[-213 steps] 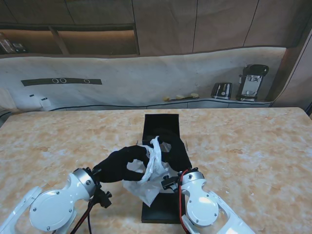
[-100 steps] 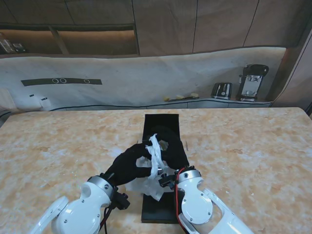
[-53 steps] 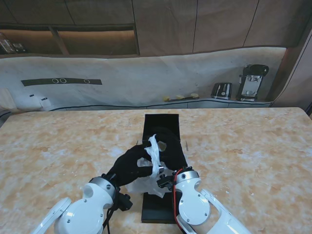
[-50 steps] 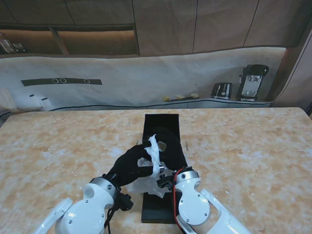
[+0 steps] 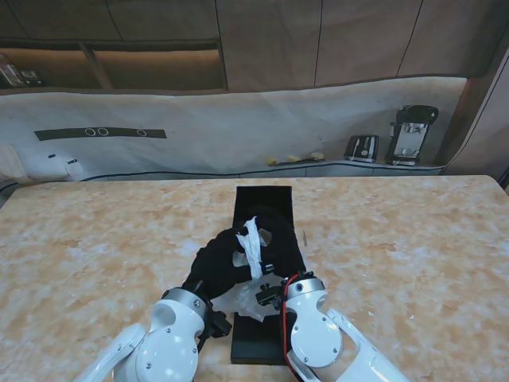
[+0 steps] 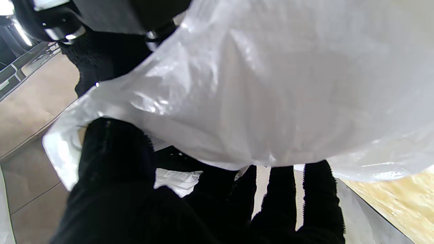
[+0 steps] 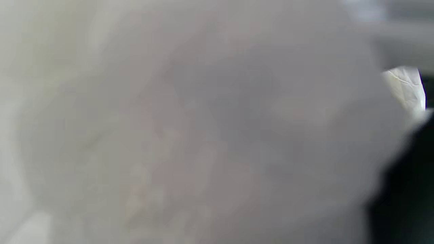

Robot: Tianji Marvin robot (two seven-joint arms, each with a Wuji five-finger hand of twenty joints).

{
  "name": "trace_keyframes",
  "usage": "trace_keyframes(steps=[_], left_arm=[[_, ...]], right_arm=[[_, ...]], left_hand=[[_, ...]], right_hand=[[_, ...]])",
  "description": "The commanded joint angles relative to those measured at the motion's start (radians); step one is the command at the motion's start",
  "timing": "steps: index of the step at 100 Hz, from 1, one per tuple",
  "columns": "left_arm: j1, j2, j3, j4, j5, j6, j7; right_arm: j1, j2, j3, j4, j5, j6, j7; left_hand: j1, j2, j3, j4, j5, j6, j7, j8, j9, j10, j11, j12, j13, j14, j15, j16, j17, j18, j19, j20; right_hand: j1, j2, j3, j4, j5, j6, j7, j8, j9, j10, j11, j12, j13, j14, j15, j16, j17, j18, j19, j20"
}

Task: Pack mini donuts into a plastic bag, tie the opening and put the bag into the gift box

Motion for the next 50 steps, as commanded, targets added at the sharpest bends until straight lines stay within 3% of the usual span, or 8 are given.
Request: trace_keyframes(steps=[1,21,29,39,43,50], left_arm=[[-0.009,-0.016,0.0,-0.007,0.004,-0.003,0.003],[-0.012,-0.025,0.004,0.007,0.013,-0.011,0.041],[-0.012,-0.032,0.007,0.012,0.007,-0.001,0.065],[-0.017,-0.04,0.01,0.025,0.001,-0.001,0.09],[-0.02,-0.044,0.01,0.033,-0.003,-0.009,0.104],[-0.022,-0.049,0.008,0.04,-0.011,-0.019,0.119]], right_arm=[[-0.023,-0.012,-0.017,-0.002,-0.003,-0.008,0.014],[-0.031,-0.012,-0.01,-0.007,0.001,-0.011,0.011],[-0.037,-0.011,-0.006,-0.012,0.005,-0.014,0.011],[-0.045,-0.011,0.0,-0.018,0.012,-0.017,0.011],[-0.049,-0.01,0.002,-0.021,0.015,-0.018,0.011],[-0.054,-0.009,0.006,-0.025,0.017,-0.022,0.013]], left_hand=[[0.097,0.029,0.037,0.019,-0.111,-0.149,-0.021,0.015,-0.01,-0.004,0.046,0.014,-0.013,0.003,0.039,0.014,-0.011,-0.028,0.049,0.021],[0.27,0.082,0.047,0.015,0.05,-0.215,0.074,-0.035,0.102,-0.023,0.177,-0.001,0.107,-0.001,0.148,0.024,0.029,-0.037,0.207,0.029],[0.373,0.029,0.058,0.008,0.114,-0.253,0.147,-0.084,0.186,-0.037,0.223,0.001,0.189,0.005,0.211,0.042,0.085,-0.034,0.275,0.042],[0.433,0.023,0.091,0.011,0.163,-0.284,0.223,-0.148,0.259,-0.053,0.264,-0.001,0.256,-0.003,0.261,0.05,0.137,-0.038,0.33,0.042],[0.434,0.026,0.146,-0.002,0.184,-0.299,0.258,-0.171,0.297,-0.061,0.259,0.09,0.279,-0.009,0.279,0.051,0.154,-0.043,0.347,0.04],[0.435,0.031,0.183,-0.004,0.206,-0.311,0.293,-0.18,0.349,-0.067,0.241,0.149,0.305,-0.014,0.301,0.055,0.168,-0.044,0.363,0.04]], right_hand=[[0.001,-0.074,-0.025,-0.01,0.085,-0.106,0.072,0.024,-0.015,0.004,0.016,0.023,-0.019,-0.022,0.016,0.021,-0.013,-0.033,-0.005,0.018],[0.0,-0.072,-0.02,-0.013,0.083,-0.098,0.076,0.023,-0.006,0.002,0.02,0.024,-0.016,-0.024,0.021,0.023,-0.009,-0.034,-0.005,0.019],[0.001,-0.07,-0.017,-0.014,0.082,-0.094,0.078,0.025,-0.002,0.002,0.02,0.024,-0.012,-0.027,0.022,0.024,-0.006,-0.035,-0.005,0.019],[0.002,-0.07,-0.01,-0.015,0.081,-0.087,0.084,0.033,0.003,0.0,0.02,0.024,-0.01,-0.028,0.023,0.024,-0.004,-0.036,-0.006,0.019],[0.003,-0.07,-0.006,-0.015,0.08,-0.085,0.086,0.037,0.005,0.0,0.02,0.023,-0.01,-0.028,0.022,0.024,-0.004,-0.037,-0.006,0.019],[0.001,-0.07,0.0,-0.015,0.078,-0.079,0.088,0.043,0.009,-0.001,0.02,0.023,-0.008,-0.03,0.022,0.024,-0.003,-0.037,-0.007,0.019]])
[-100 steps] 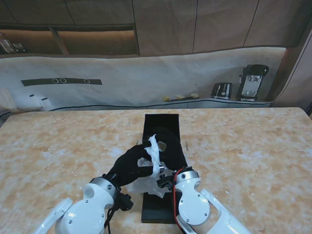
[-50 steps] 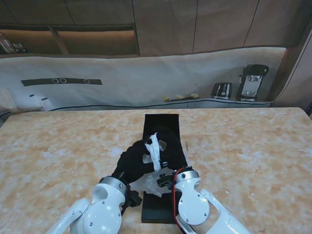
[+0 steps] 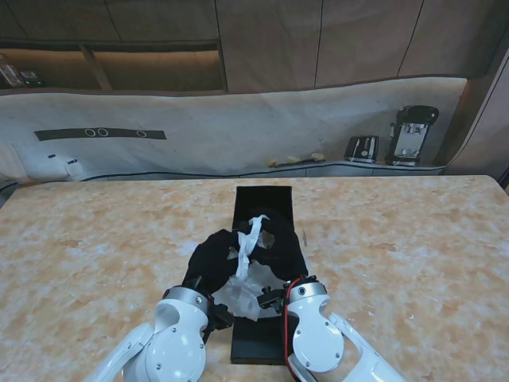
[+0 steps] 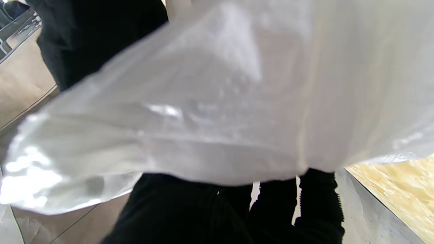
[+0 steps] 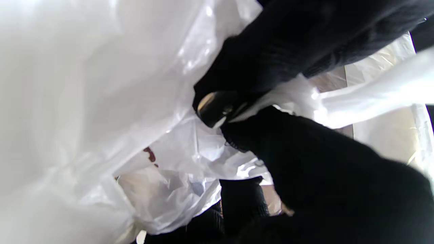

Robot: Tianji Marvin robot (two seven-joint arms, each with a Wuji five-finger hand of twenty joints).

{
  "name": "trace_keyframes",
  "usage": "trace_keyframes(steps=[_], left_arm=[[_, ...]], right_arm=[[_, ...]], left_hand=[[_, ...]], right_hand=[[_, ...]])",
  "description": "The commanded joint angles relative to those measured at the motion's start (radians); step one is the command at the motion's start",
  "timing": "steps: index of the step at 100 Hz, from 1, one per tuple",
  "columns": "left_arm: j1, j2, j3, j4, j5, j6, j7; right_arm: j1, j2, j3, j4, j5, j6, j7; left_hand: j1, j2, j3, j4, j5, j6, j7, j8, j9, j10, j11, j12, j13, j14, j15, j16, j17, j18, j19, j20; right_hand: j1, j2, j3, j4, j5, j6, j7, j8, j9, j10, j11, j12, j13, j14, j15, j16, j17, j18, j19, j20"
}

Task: Pack mini donuts into a plastic bag, tie the opening and put the bag into the gift box

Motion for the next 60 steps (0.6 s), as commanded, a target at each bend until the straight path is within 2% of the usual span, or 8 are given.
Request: trace_keyframes(steps=[1,10,30,31,35,60], left_arm=[[-0.009,-0.013,-0.003,-0.001,-0.006,-0.015,-0.001],[-0.009,-0.017,-0.006,0.004,-0.009,-0.027,0.015],[-0.002,-0.015,-0.02,0.004,-0.007,-0.055,0.022],[-0.001,-0.015,-0.022,0.003,-0.006,-0.057,0.022],[0.002,-0.013,-0.028,0.001,-0.002,-0.063,0.02],[0.028,-0.009,-0.061,-0.015,0.013,-0.101,0.029]], right_arm=[[-0.024,-0.007,-0.009,-0.008,0.001,-0.009,0.016],[-0.03,-0.006,-0.004,-0.014,0.004,-0.012,0.017],[-0.053,0.0,0.013,-0.035,0.028,-0.016,0.032],[-0.054,0.001,0.014,-0.036,0.029,-0.016,0.033],[-0.06,0.003,0.02,-0.04,0.033,-0.018,0.039],[-0.102,0.023,0.06,-0.08,0.045,-0.039,0.08]], left_hand=[[0.056,0.015,0.071,0.001,-0.027,-0.146,-0.01,-0.013,0.048,-0.024,-0.008,0.046,0.023,-0.014,0.041,0.024,0.01,-0.032,0.033,0.018],[0.056,0.024,0.09,0.0,-0.048,-0.152,0.059,0.02,0.07,-0.023,0.001,0.09,0.026,-0.019,0.078,0.048,0.01,-0.04,0.048,0.022],[0.055,0.112,0.126,-0.016,-0.218,-0.078,0.195,0.215,0.015,-0.007,0.035,0.197,-0.029,-0.009,0.126,0.118,-0.03,-0.057,0.061,0.035],[0.055,0.115,0.126,-0.015,-0.226,-0.076,0.198,0.227,0.006,0.009,0.036,0.2,-0.032,-0.009,0.128,0.123,-0.031,-0.058,0.062,0.037],[0.056,0.115,0.126,-0.015,-0.238,-0.073,0.207,0.252,-0.004,0.024,0.043,0.204,-0.033,-0.01,0.132,0.132,-0.031,-0.059,0.065,0.04],[0.056,0.125,0.107,-0.014,-0.282,-0.043,0.26,0.38,0.0,0.017,0.09,0.259,-0.029,-0.004,0.176,0.195,-0.028,-0.067,0.075,0.053]], right_hand=[[0.001,-0.04,0.019,-0.015,0.089,-0.069,0.106,0.053,0.008,-0.002,0.01,0.023,-0.007,-0.03,0.012,0.023,-0.003,-0.037,-0.007,0.018],[0.004,-0.038,0.025,-0.015,0.088,-0.065,0.106,0.057,0.011,-0.002,0.009,0.023,-0.006,-0.032,0.012,0.023,-0.002,-0.038,-0.007,0.018],[0.004,-0.025,0.046,-0.021,0.077,-0.044,0.114,0.094,0.013,0.0,0.004,0.021,-0.005,-0.038,0.007,0.021,0.002,-0.044,-0.009,0.017],[0.004,-0.025,0.048,-0.021,0.077,-0.043,0.114,0.096,0.013,0.0,0.004,0.021,-0.005,-0.038,0.007,0.021,0.002,-0.044,-0.009,0.017],[0.003,-0.026,0.056,-0.022,0.076,-0.038,0.119,0.113,0.016,0.001,0.003,0.02,-0.005,-0.041,0.006,0.021,0.001,-0.046,-0.01,0.017],[0.006,-0.028,0.082,-0.021,0.078,-0.026,0.12,0.18,0.023,0.004,0.0,0.02,-0.005,-0.044,0.003,0.02,-0.001,-0.051,-0.011,0.018]])
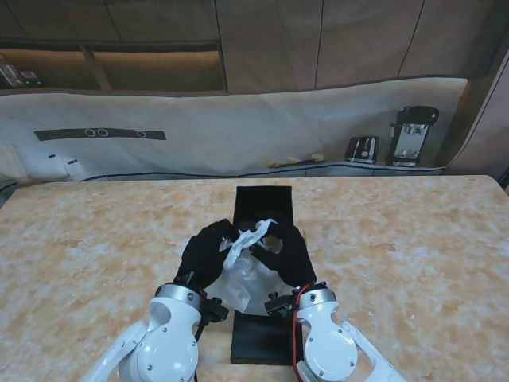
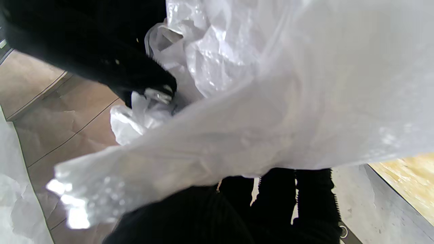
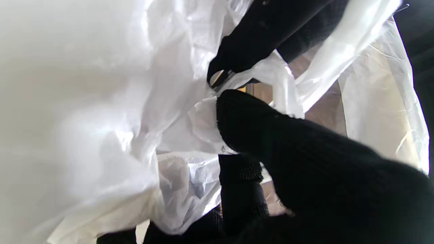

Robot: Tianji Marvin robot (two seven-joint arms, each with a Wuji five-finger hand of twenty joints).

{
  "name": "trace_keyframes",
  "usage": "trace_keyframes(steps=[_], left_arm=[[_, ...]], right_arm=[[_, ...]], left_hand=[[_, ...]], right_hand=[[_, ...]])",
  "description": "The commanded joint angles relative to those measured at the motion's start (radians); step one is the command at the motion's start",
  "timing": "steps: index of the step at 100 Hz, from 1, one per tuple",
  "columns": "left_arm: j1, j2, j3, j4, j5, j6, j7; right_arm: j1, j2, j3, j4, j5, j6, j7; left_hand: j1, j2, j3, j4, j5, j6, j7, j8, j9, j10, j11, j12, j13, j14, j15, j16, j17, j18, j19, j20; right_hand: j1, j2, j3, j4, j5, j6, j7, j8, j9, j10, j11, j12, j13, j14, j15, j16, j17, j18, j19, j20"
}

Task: Pack mini donuts into a plastic bag, tie the opening and put the bag into the gift box

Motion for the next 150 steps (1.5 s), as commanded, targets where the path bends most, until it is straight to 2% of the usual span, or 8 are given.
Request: trace_keyframes(steps=[1,55,72,86,109,143,145,150], left_arm=[[0.006,0.0,-0.011,-0.022,0.006,-0.007,-0.002],[0.025,0.025,-0.068,-0.003,0.107,-0.075,-0.034],[0.034,0.029,-0.078,0.004,0.126,-0.087,-0.038],[0.042,0.032,-0.087,0.004,0.134,-0.09,-0.042],[0.054,0.037,-0.104,0.003,0.148,-0.106,-0.052],[0.074,0.041,-0.134,-0.002,0.17,-0.119,-0.058],[0.074,0.041,-0.134,-0.003,0.17,-0.119,-0.059],[0.076,0.042,-0.135,-0.004,0.17,-0.118,-0.062]], right_arm=[[-0.027,0.008,0.003,-0.011,0.0,-0.007,0.023],[-0.116,0.024,0.086,-0.113,0.124,-0.003,0.074],[-0.135,0.019,0.101,-0.137,0.196,0.03,0.072],[-0.142,0.015,0.11,-0.154,0.243,0.043,0.07],[-0.158,0.013,0.127,-0.186,0.349,0.076,0.083],[-0.173,0.0,0.166,-0.226,0.471,0.14,0.049],[-0.173,-0.002,0.168,-0.229,0.48,0.145,0.042],[-0.174,-0.004,0.176,-0.23,0.494,0.154,0.036]], left_hand=[[0.043,0.053,0.028,-0.002,-0.066,-0.005,0.009,0.042,-0.015,0.0,0.023,0.025,-0.027,-0.005,0.036,0.038,-0.013,-0.031,0.026,0.027],[0.035,0.049,0.016,0.01,-0.086,0.001,0.04,0.14,-0.013,-0.02,0.031,0.065,-0.023,-0.006,0.042,0.085,-0.016,-0.033,0.028,0.045],[-0.004,0.029,0.066,0.021,-0.087,-0.009,0.055,0.114,-0.011,-0.024,0.044,0.052,-0.02,-0.012,0.04,0.086,-0.011,-0.036,0.026,0.045],[-0.008,0.028,0.07,0.016,-0.085,-0.016,0.051,0.109,-0.013,-0.027,0.039,0.048,-0.021,-0.016,0.036,0.083,-0.011,-0.037,0.023,0.042],[-0.014,0.023,0.08,0.018,-0.082,-0.025,0.045,0.101,-0.013,-0.032,0.03,0.039,-0.023,-0.02,0.026,0.073,-0.011,-0.043,0.017,0.033],[-0.022,0.014,0.092,0.019,-0.071,-0.031,0.036,0.089,-0.008,-0.032,0.024,0.032,-0.023,-0.021,0.022,0.067,-0.011,-0.042,0.015,0.026],[-0.021,0.014,0.093,0.019,-0.071,-0.031,0.036,0.089,-0.009,-0.032,0.023,0.032,-0.023,-0.021,0.022,0.066,-0.011,-0.042,0.015,0.025],[-0.02,0.013,0.095,0.019,-0.071,-0.031,0.035,0.088,-0.009,-0.031,0.022,0.032,-0.024,-0.02,0.02,0.064,-0.013,-0.041,0.014,0.024]], right_hand=[[0.02,-0.025,0.033,-0.005,0.064,-0.012,0.106,0.062,0.023,0.004,0.0,0.02,-0.005,-0.039,0.002,0.019,-0.002,-0.042,-0.011,0.018],[0.017,-0.028,0.042,-0.014,0.076,-0.019,0.103,0.097,0.025,-0.002,-0.013,0.015,0.004,-0.047,-0.011,0.013,0.008,-0.049,-0.01,0.018],[0.013,-0.054,0.117,-0.009,0.085,0.012,0.132,0.2,0.051,-0.002,-0.006,0.019,0.015,-0.056,0.018,0.03,0.002,-0.06,-0.01,0.021],[-0.006,-0.147,0.26,0.02,0.129,0.045,0.171,0.309,0.093,-0.007,0.029,0.035,0.018,-0.063,0.11,0.1,0.005,-0.07,0.003,0.034],[-0.013,-0.207,0.268,0.294,0.185,0.084,0.219,0.415,0.143,-0.025,0.08,0.089,0.013,-0.067,0.233,0.207,0.006,-0.089,0.069,0.092],[-0.028,-0.212,0.268,0.489,0.216,0.106,0.244,0.464,0.185,-0.036,0.138,0.19,0.023,-0.065,0.312,0.279,-0.001,-0.1,0.174,0.133],[-0.028,-0.194,0.234,0.561,0.222,0.107,0.247,0.464,0.193,-0.036,0.134,0.213,0.027,-0.063,0.314,0.29,-0.005,-0.098,0.204,0.113],[-0.028,-0.185,0.224,0.598,0.224,0.118,0.25,0.467,0.201,-0.037,0.146,0.227,0.029,-0.065,0.324,0.298,-0.006,-0.1,0.222,0.11]])
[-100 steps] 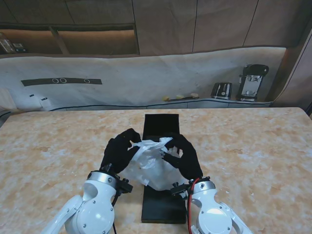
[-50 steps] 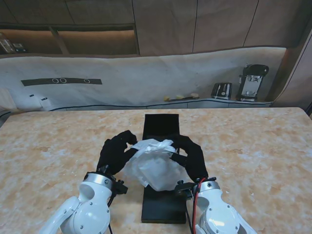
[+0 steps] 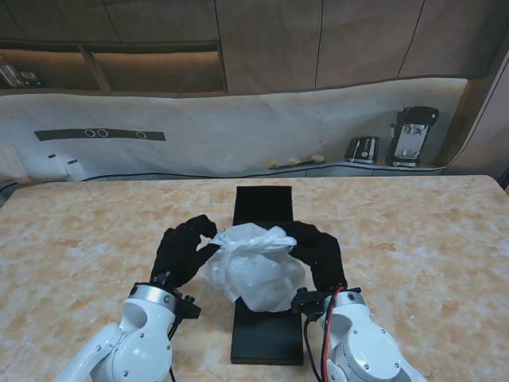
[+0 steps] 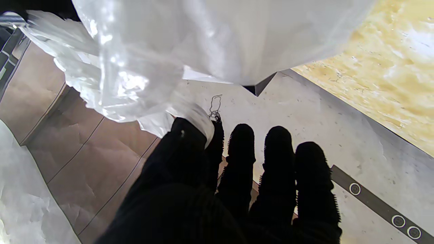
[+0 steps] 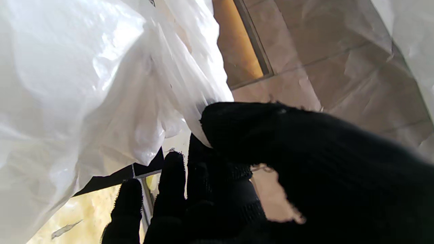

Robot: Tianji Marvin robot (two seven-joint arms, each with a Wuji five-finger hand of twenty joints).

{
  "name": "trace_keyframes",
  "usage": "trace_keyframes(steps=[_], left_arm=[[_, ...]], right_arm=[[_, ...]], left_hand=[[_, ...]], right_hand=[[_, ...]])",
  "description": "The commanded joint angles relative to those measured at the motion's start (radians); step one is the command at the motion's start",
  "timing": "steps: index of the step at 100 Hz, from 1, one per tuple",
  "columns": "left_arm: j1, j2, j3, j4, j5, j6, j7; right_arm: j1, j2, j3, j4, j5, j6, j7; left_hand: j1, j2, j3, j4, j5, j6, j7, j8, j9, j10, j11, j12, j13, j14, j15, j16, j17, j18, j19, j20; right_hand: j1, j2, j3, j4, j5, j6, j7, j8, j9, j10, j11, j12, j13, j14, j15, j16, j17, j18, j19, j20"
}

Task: Pack mini donuts into a plastic bag, tie the opening and put the bag into the gift box

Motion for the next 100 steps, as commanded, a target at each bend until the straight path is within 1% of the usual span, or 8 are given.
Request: trace_keyframes(steps=[1,10,24,57,80,90,98,100], left_arm=[[0.009,0.002,-0.006,-0.008,0.002,0.002,-0.013],[0.012,0.004,-0.008,-0.007,0.005,-0.003,-0.019],[0.022,0.008,-0.015,-0.009,0.009,-0.005,-0.035],[0.048,0.02,-0.039,-0.001,0.011,-0.027,-0.081],[0.058,0.024,-0.045,0.009,0.001,-0.029,-0.106],[0.058,0.025,-0.046,0.009,-0.01,-0.02,-0.118],[0.058,0.024,-0.046,0.007,-0.023,-0.017,-0.121],[0.057,0.025,-0.046,0.007,-0.024,-0.018,-0.122]], right_arm=[[-0.012,-0.01,0.011,-0.009,0.004,0.007,-0.002],[-0.012,-0.016,0.02,-0.009,0.016,0.023,-0.021],[-0.012,-0.026,0.032,-0.006,0.038,0.05,-0.062],[-0.017,-0.041,0.064,-0.004,0.018,0.118,-0.128],[-0.015,-0.052,0.074,0.002,-0.023,0.179,-0.168],[-0.016,-0.049,0.074,0.008,-0.045,0.181,-0.156],[-0.018,-0.045,0.073,0.008,-0.068,0.182,-0.141],[-0.019,-0.042,0.074,0.008,-0.071,0.18,-0.132]], left_hand=[[0.045,0.0,0.073,0.019,-0.008,-0.018,0.021,-0.006,-0.008,-0.015,-0.003,-0.007,0.0,-0.019,0.003,-0.003,-0.002,-0.039,0.004,0.0],[0.047,0.0,0.075,0.018,-0.006,-0.015,0.018,-0.009,-0.007,-0.013,-0.004,-0.005,-0.001,-0.017,0.0,-0.006,-0.003,-0.037,0.004,-0.002],[0.053,0.002,0.078,0.016,-0.007,-0.007,0.017,-0.007,-0.01,-0.009,-0.006,0.0,-0.006,-0.011,-0.002,-0.007,-0.01,-0.035,0.001,-0.005],[0.079,0.017,0.054,0.014,-0.02,0.008,0.015,0.024,-0.012,-0.005,-0.025,0.032,-0.016,-0.007,-0.003,0.002,-0.02,-0.032,-0.002,-0.006],[0.078,0.018,0.045,0.016,-0.02,-0.001,0.008,0.028,-0.011,-0.01,-0.029,0.031,-0.014,-0.012,-0.004,0.004,-0.02,-0.032,-0.003,-0.005],[0.079,0.017,0.043,0.017,-0.016,-0.008,0.0,0.024,-0.009,-0.012,-0.037,0.025,-0.013,-0.015,-0.01,0.002,-0.02,-0.032,-0.003,-0.005],[0.082,0.016,0.037,0.014,-0.004,-0.031,-0.046,-0.017,-0.023,-0.017,-0.061,0.006,-0.017,-0.026,-0.05,-0.021,-0.021,-0.036,-0.025,-0.015],[0.083,0.016,0.033,0.012,-0.001,-0.038,-0.058,-0.032,-0.027,-0.018,-0.064,0.001,-0.018,-0.03,-0.063,-0.031,-0.021,-0.036,-0.034,-0.02]], right_hand=[[0.024,0.057,0.036,0.17,0.136,-0.054,0.246,0.081,0.032,-0.034,0.02,0.026,0.019,-0.039,0.032,0.032,-0.008,-0.045,0.052,-0.003],[0.023,0.098,-0.017,0.292,0.143,-0.05,0.253,0.089,0.041,-0.036,0.041,0.046,0.022,-0.04,0.051,0.045,-0.007,-0.045,0.084,-0.012],[0.02,0.136,-0.056,0.403,0.151,-0.038,0.26,0.088,0.061,-0.037,0.053,0.056,0.035,-0.038,0.064,0.054,-0.001,-0.041,0.119,-0.021],[0.015,0.186,-0.081,0.502,0.158,-0.02,0.27,0.094,0.073,-0.028,0.113,0.095,0.044,-0.028,0.106,0.075,0.004,-0.035,0.17,-0.038],[0.018,0.202,-0.085,0.521,0.159,-0.005,0.271,0.095,0.086,-0.01,0.14,0.11,0.049,-0.016,0.123,0.081,0.004,-0.028,0.182,-0.048],[0.029,0.189,-0.097,0.491,0.146,-0.006,0.265,0.097,0.073,-0.005,0.144,0.115,0.04,-0.018,0.114,0.074,-0.001,-0.031,0.16,-0.065],[0.04,0.131,-0.052,0.303,0.118,-0.028,0.242,0.088,0.051,0.005,0.132,0.111,0.027,-0.024,0.086,0.053,-0.011,-0.029,0.103,-0.063],[0.034,0.111,-0.009,0.184,0.103,-0.041,0.228,0.082,0.036,0.005,0.121,0.106,0.02,-0.029,0.058,0.033,-0.01,-0.033,0.064,-0.06]])
